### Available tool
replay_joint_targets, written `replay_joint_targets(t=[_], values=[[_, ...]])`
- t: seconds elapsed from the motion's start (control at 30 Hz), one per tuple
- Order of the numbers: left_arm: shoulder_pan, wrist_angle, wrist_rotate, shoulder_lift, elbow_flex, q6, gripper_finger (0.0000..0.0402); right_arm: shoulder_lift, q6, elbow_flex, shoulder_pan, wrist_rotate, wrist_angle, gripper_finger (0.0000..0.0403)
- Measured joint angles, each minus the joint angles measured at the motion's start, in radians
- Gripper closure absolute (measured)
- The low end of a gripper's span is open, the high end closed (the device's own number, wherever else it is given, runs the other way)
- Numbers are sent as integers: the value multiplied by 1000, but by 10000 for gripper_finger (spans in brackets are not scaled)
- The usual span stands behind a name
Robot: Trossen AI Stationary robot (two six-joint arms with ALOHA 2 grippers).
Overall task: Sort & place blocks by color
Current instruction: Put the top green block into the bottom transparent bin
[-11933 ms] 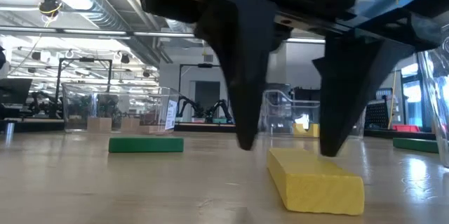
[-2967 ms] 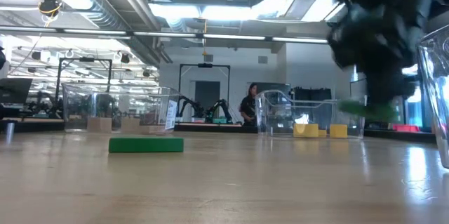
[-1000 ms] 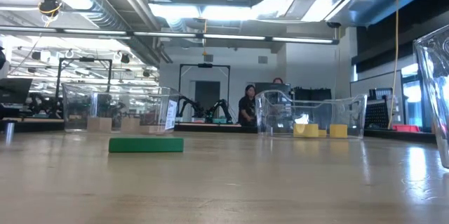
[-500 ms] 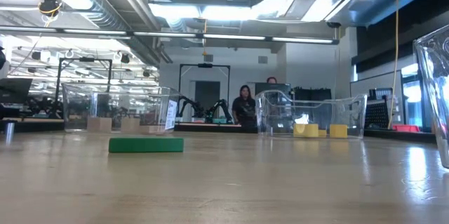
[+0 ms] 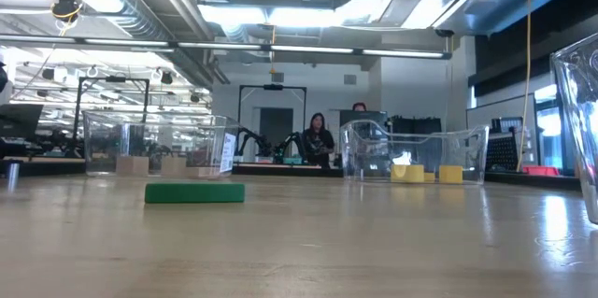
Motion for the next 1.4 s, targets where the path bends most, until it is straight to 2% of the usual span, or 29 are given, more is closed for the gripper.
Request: replay_joint_targets(t=[0.13, 0.47, 0.73, 0.9, 1.03, 1.17, 1.3, 1.4], values=[[0, 0, -16, 0, 0, 7, 227, -1, -4, -82, -20, 45, 133, 302], [1, 13, -19, 0, 0, 7, 227, -3, -12, -227, -32, 50, 373, 301], [1, 15, -19, 0, 0, 7, 227, -6, -57, -232, -32, 43, 383, 229], [1, 16, -19, 0, 0, 7, 227, -25, -79, -234, -32, 41, 381, 209], [1, 16, -19, 0, 0, 7, 227, -97, -131, -234, -29, 41, 338, 202], [1, 16, -19, 0, 0, 6, 227, -226, -232, -234, -10, 45, 276, 203], [1, 16, 3, 0, 0, -7, 227, -382, -441, -234, -13, 98, 320, 203], [1, 15, 18, 0, 0, -25, 227, -480, -642, -233, -80, 135, 386, 203]])
